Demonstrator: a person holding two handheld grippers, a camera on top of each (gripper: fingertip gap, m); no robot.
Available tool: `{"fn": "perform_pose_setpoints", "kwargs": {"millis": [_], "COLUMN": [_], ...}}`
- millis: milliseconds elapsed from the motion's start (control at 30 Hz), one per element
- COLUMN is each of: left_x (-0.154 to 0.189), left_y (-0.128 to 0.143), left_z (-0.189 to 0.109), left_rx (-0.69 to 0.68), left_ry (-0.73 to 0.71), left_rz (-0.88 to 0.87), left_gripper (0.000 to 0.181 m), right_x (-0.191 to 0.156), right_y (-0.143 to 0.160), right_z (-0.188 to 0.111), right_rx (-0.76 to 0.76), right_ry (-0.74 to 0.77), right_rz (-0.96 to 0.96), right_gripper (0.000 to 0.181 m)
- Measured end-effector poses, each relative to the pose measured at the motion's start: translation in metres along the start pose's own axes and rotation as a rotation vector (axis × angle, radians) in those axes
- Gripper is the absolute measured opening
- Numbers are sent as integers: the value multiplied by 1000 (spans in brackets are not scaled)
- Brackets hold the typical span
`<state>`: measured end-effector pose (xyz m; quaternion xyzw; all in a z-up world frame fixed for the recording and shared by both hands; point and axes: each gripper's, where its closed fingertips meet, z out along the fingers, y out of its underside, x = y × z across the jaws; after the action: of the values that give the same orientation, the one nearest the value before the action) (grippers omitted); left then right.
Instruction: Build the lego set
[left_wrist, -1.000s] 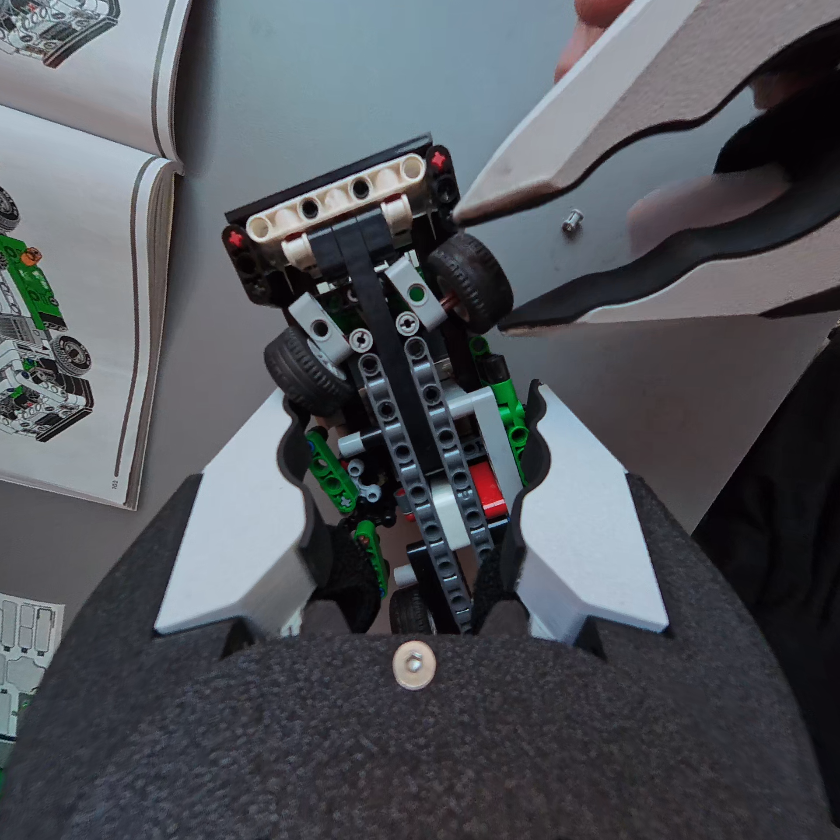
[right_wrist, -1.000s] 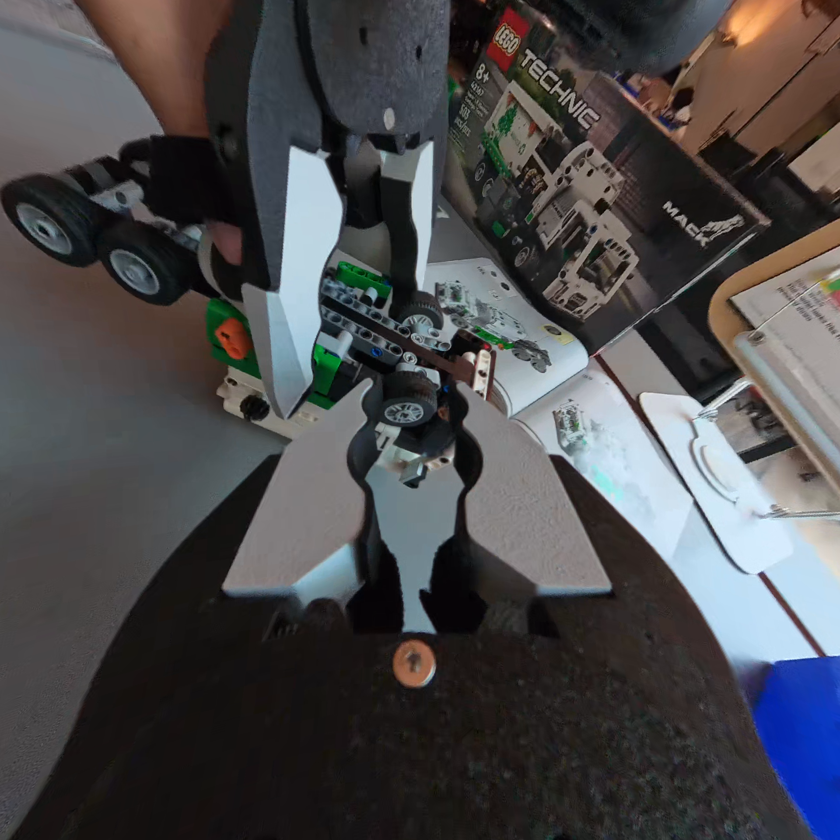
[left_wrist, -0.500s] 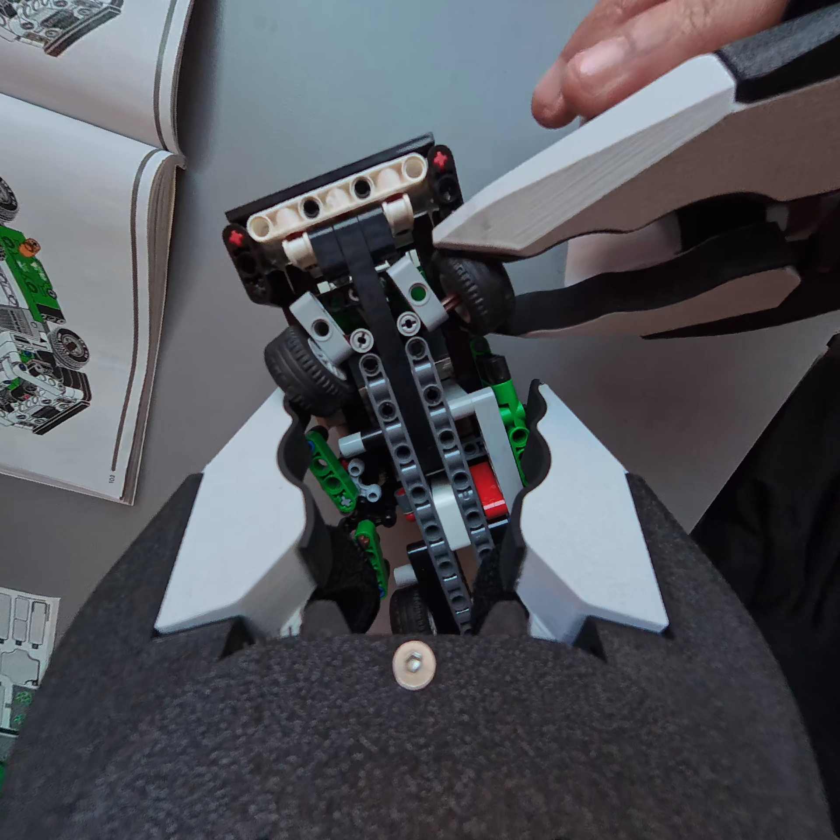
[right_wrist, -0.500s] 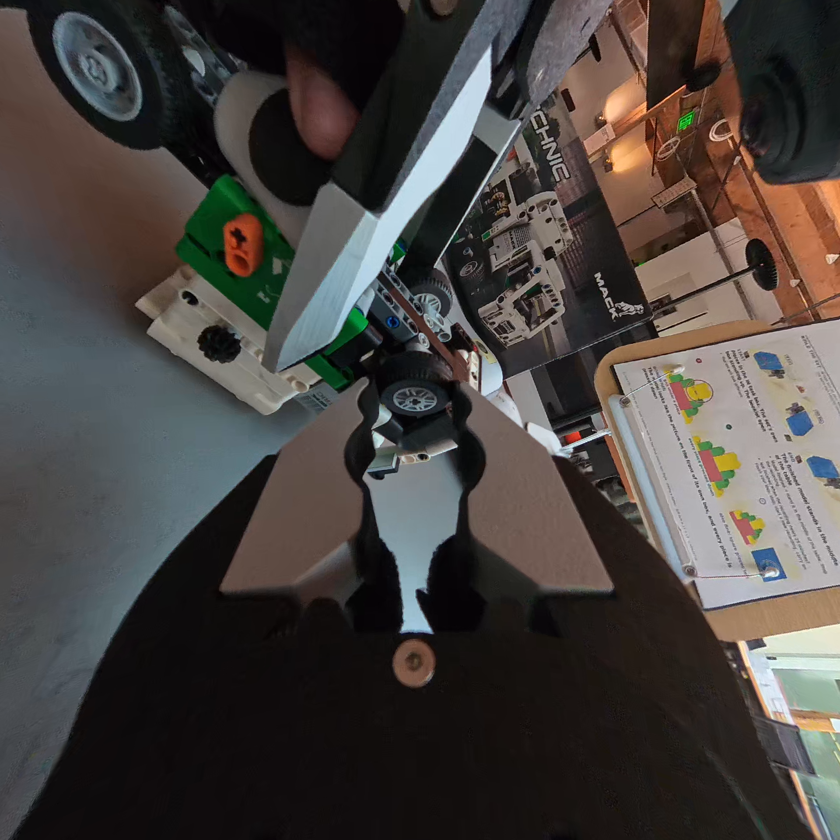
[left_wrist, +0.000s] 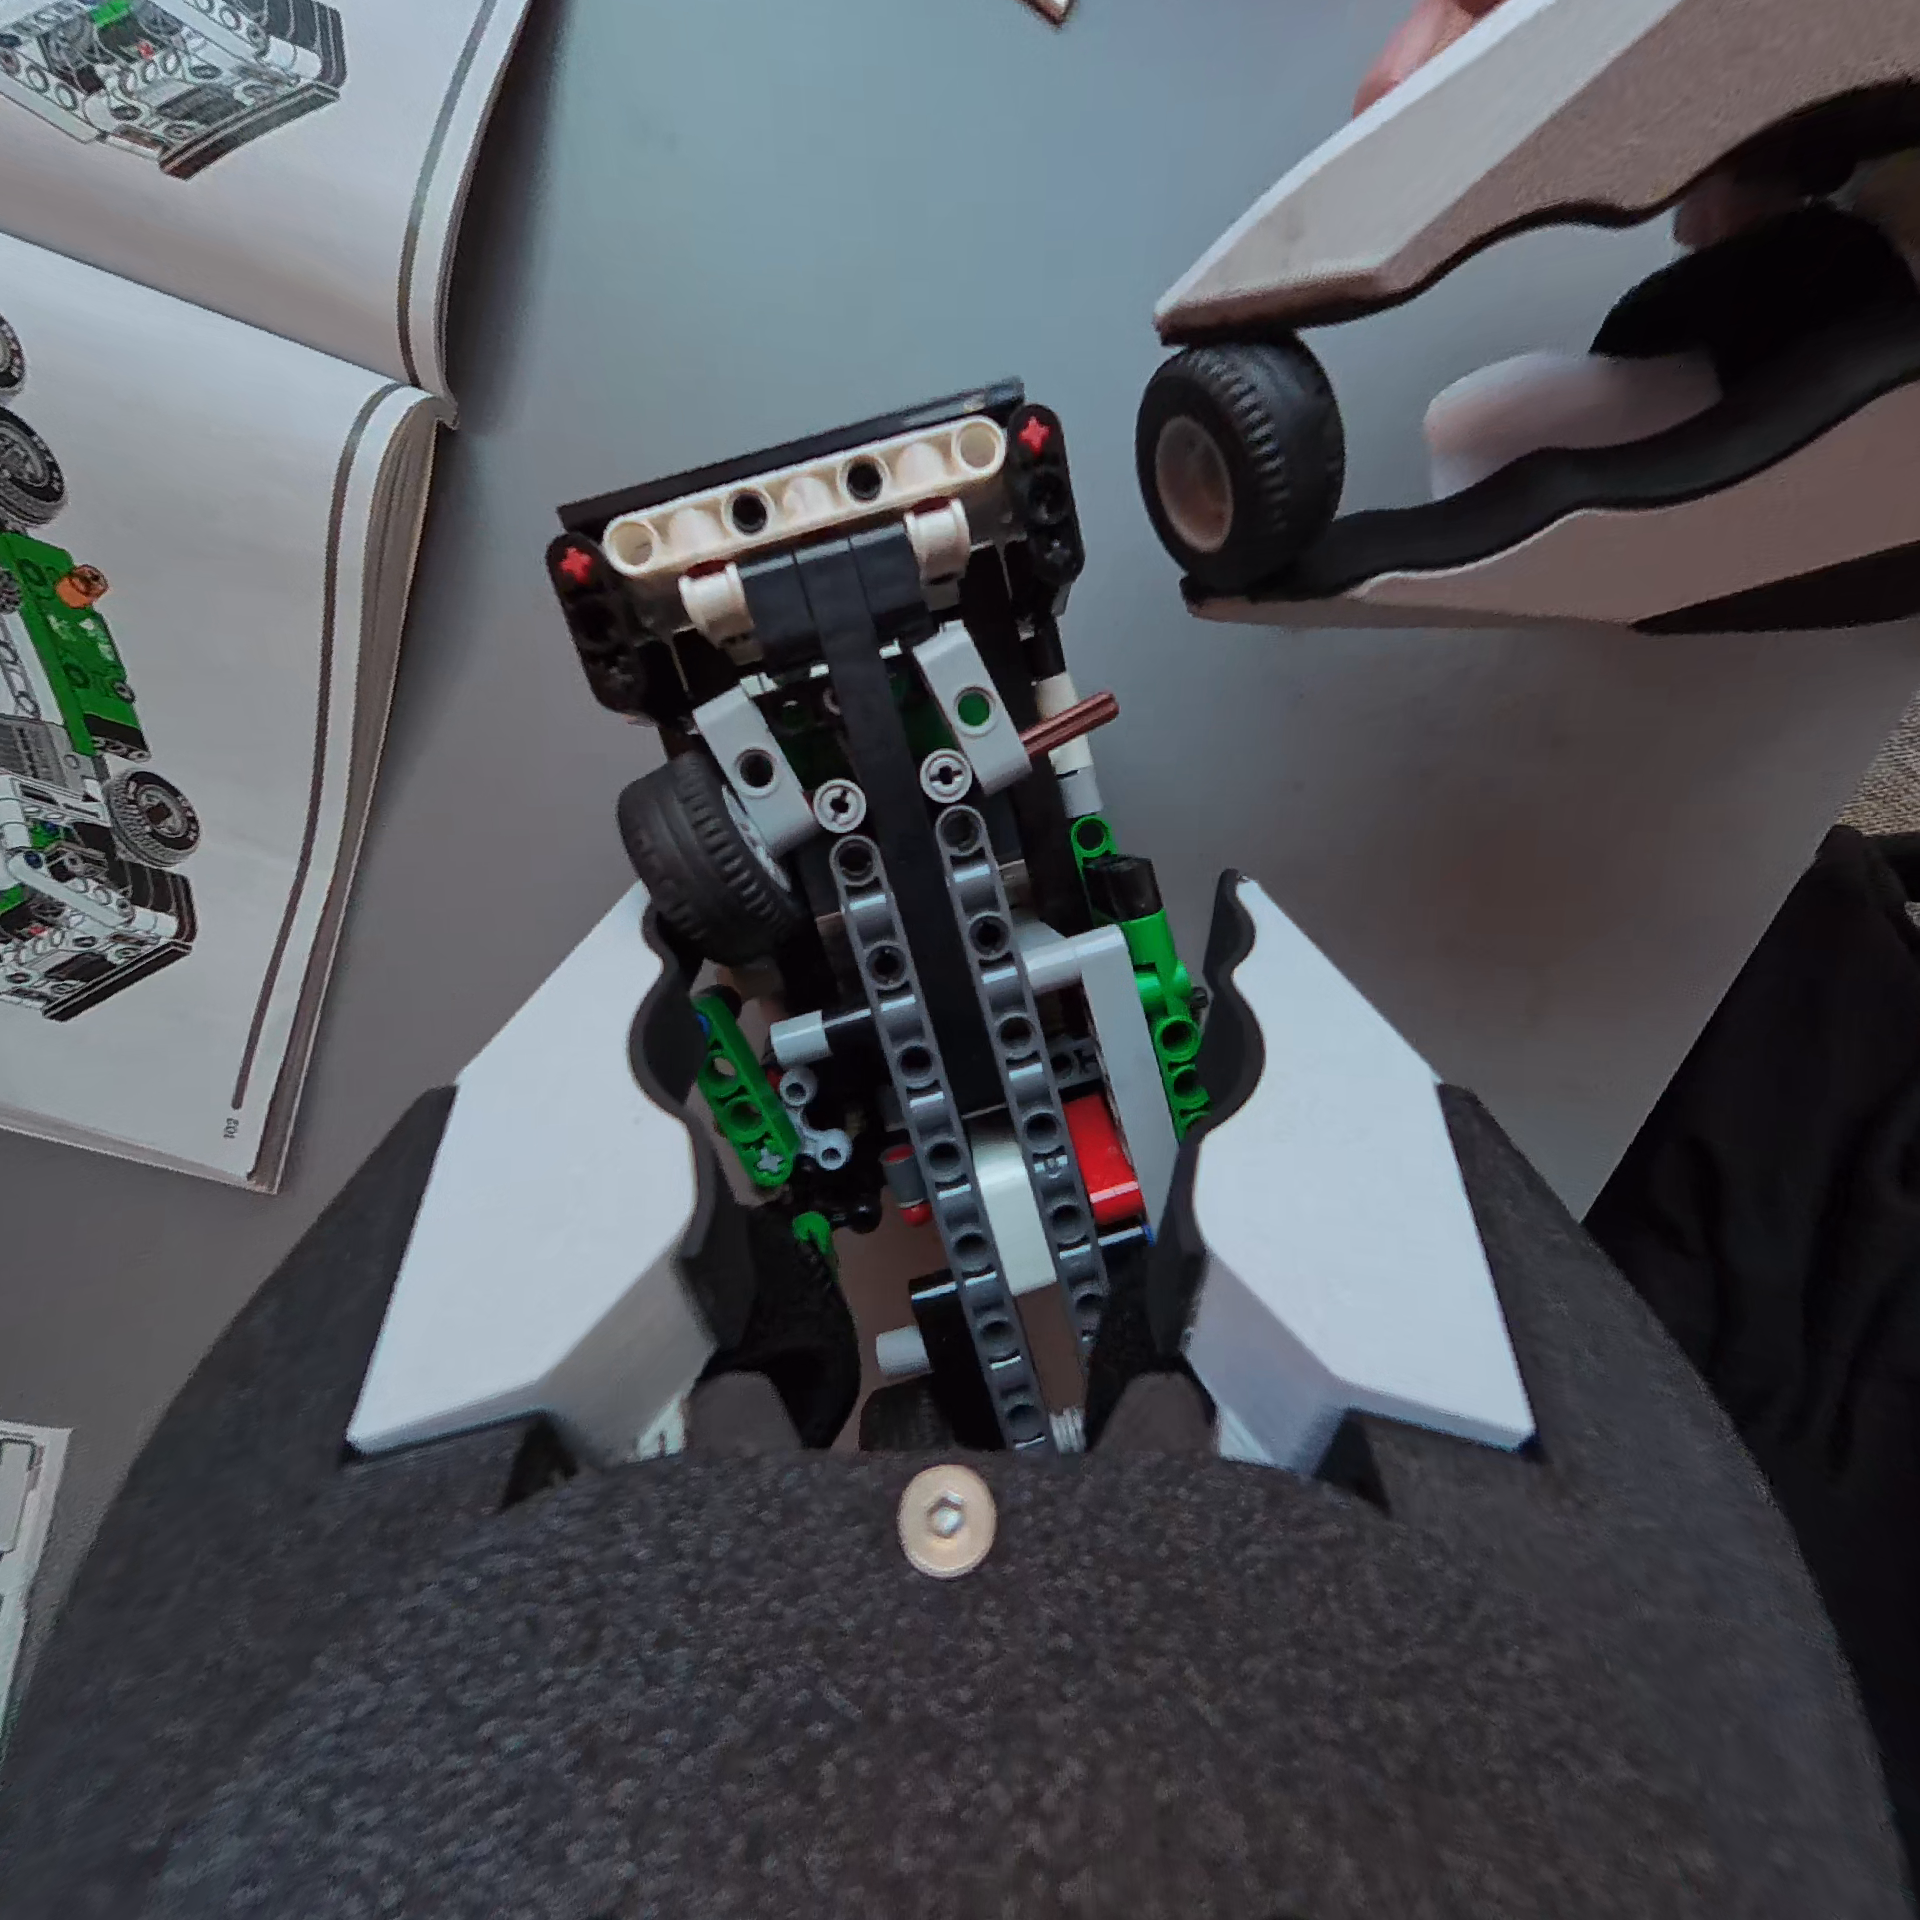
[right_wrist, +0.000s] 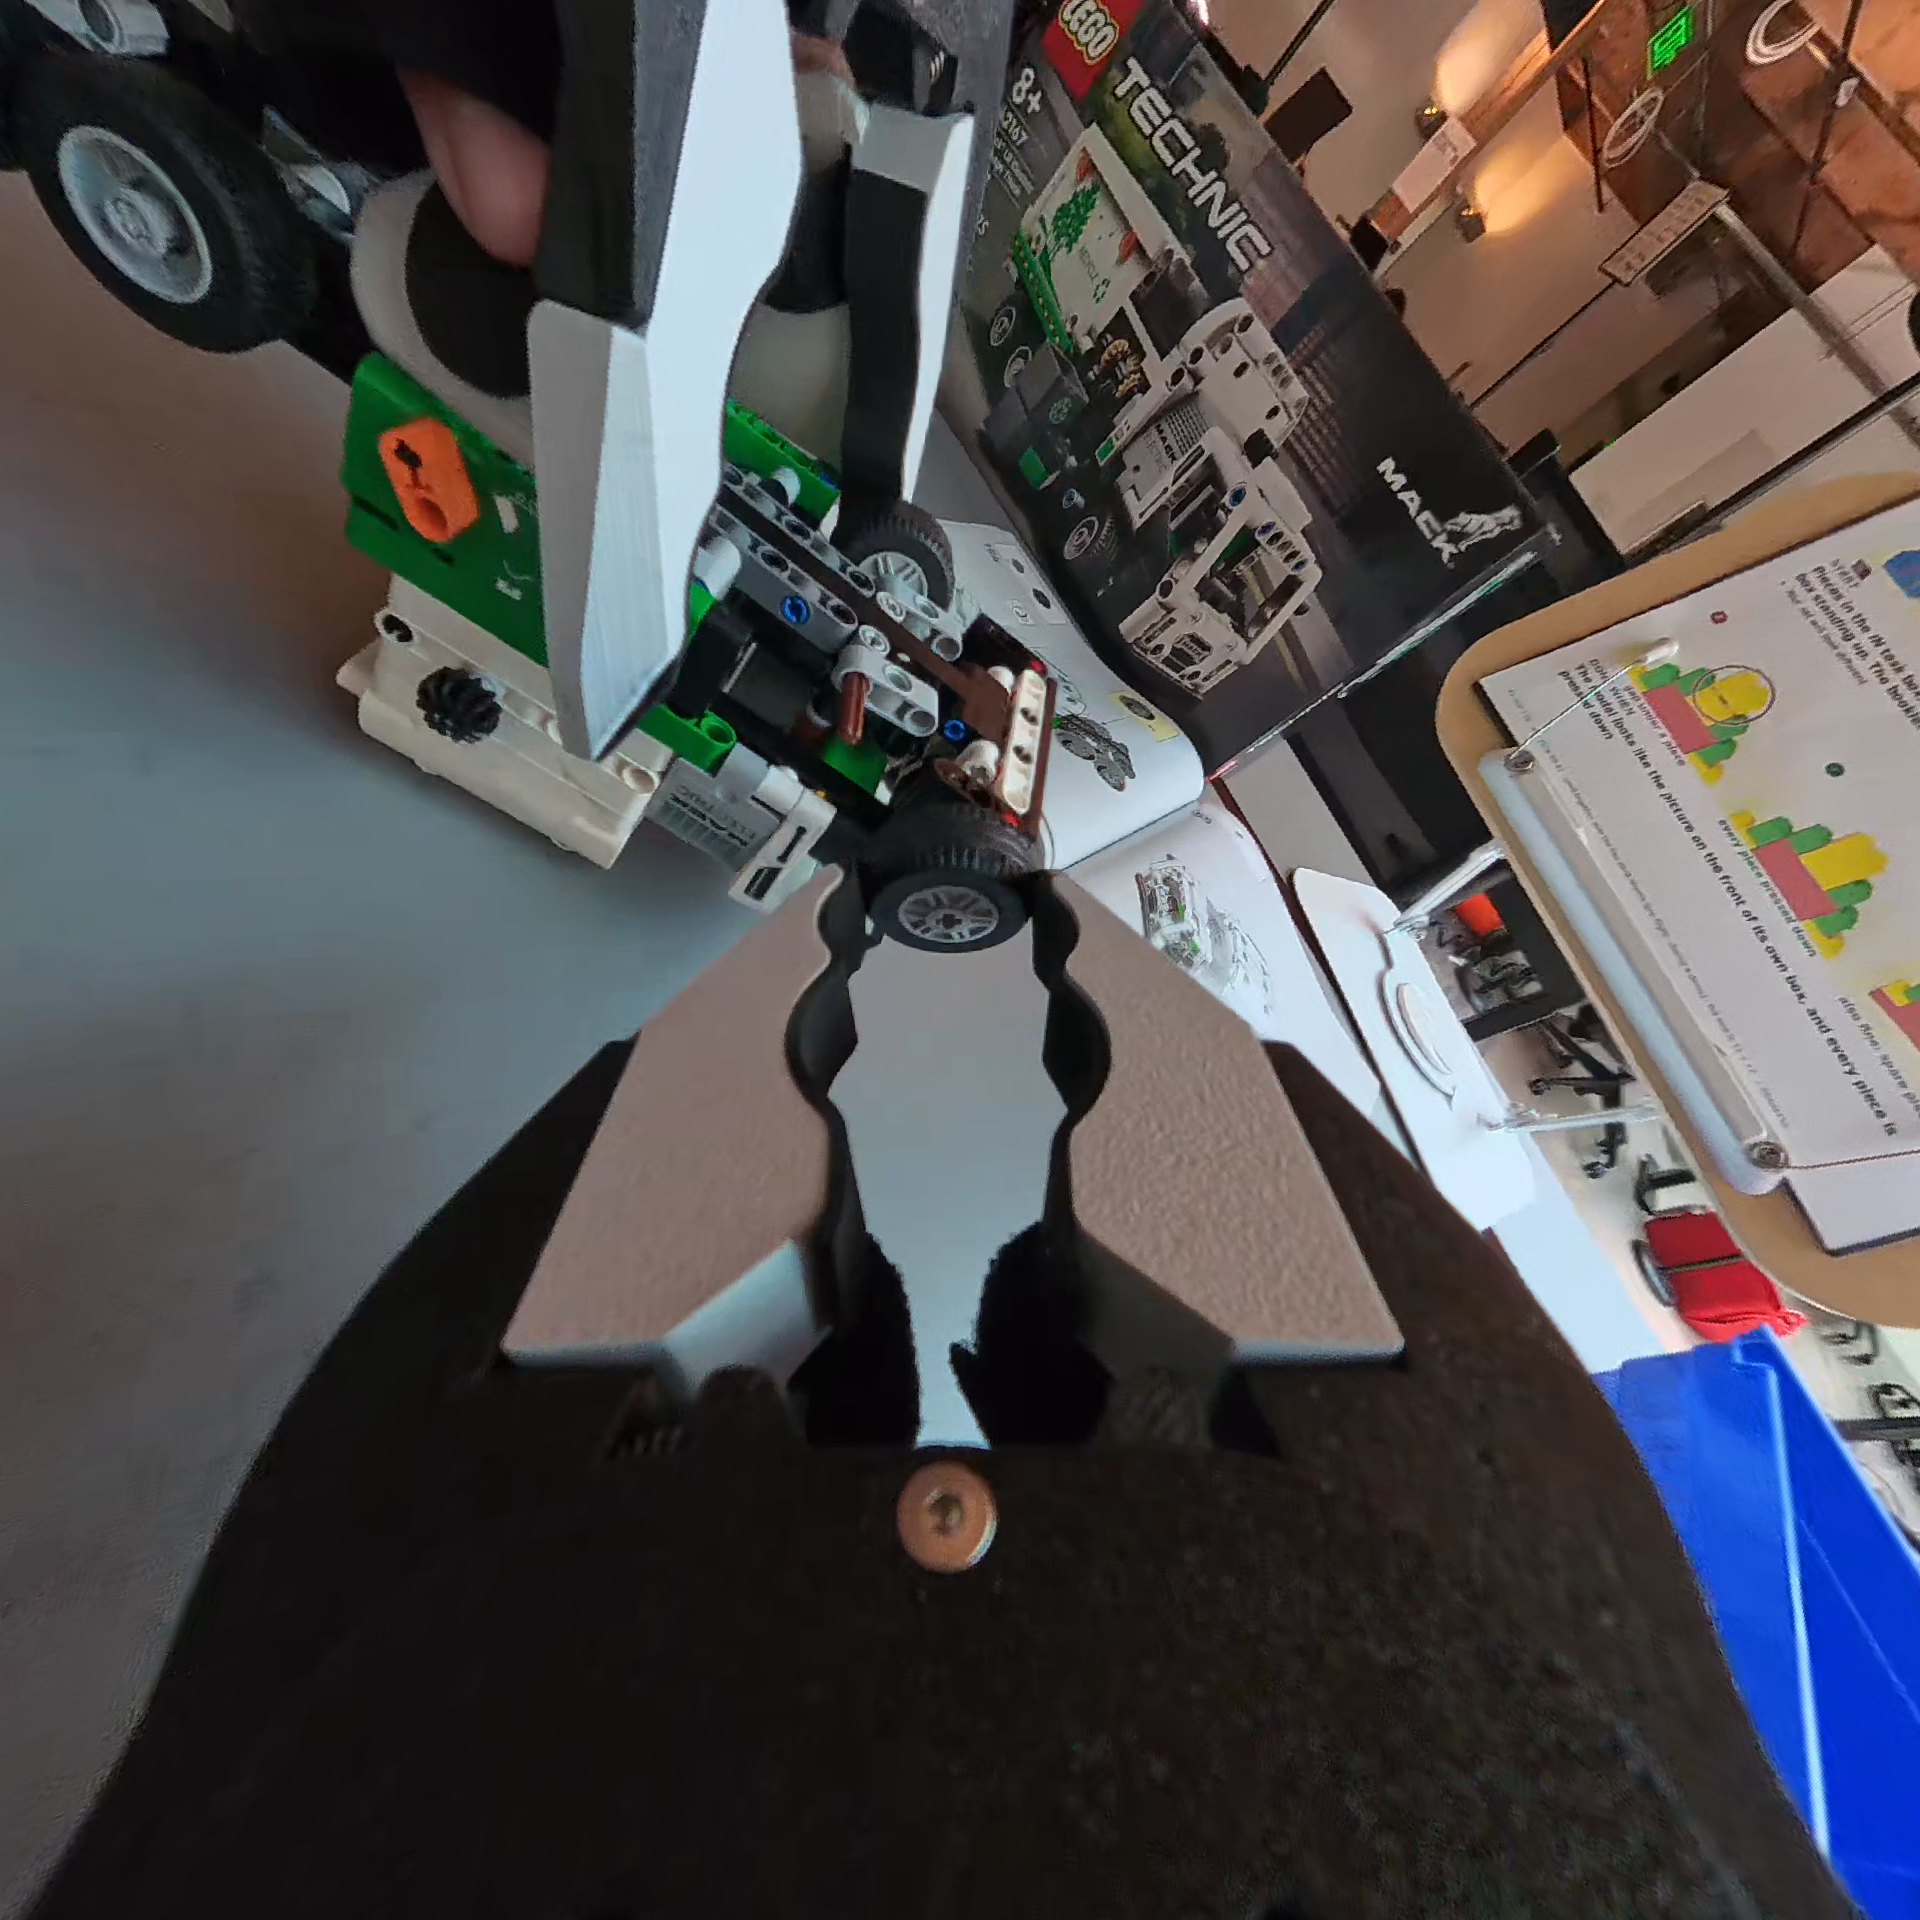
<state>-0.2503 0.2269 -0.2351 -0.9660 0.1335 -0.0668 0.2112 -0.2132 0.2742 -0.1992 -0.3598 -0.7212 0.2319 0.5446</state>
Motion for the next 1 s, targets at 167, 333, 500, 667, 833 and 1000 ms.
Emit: {"fn": "perform_pose_setpoints", "kwargs": {"millis": [167,333,500,667,833,1000], "left_x": [5,39,124,141,117,62], "left_y": [-7,-25,-21,-20,-11,-1], "left_z": [-20,-70,-88,-85,-71,-89], "left_rx": [91,358,538,620,583,461], "left_ry": [7,105,457,525,209,-601], "left_rz": [-2,-12,52,43,167,559], "left_gripper": [105,87,77,33,33,32], "right_x": [-10,-21,-37,-54,-60,-43], "right_y": [-20,-72,-100,-110,-91,-82], "right_z": [-10,-54,-80,-79,-65,-70], "right_rx": [57,382,514,545,445,399], "right_ry": [21,54,226,227,75,-222], "right_rz": [15,72,-158,-228,-108,458], "right_gripper": [31,31,31,31,37,30]}}
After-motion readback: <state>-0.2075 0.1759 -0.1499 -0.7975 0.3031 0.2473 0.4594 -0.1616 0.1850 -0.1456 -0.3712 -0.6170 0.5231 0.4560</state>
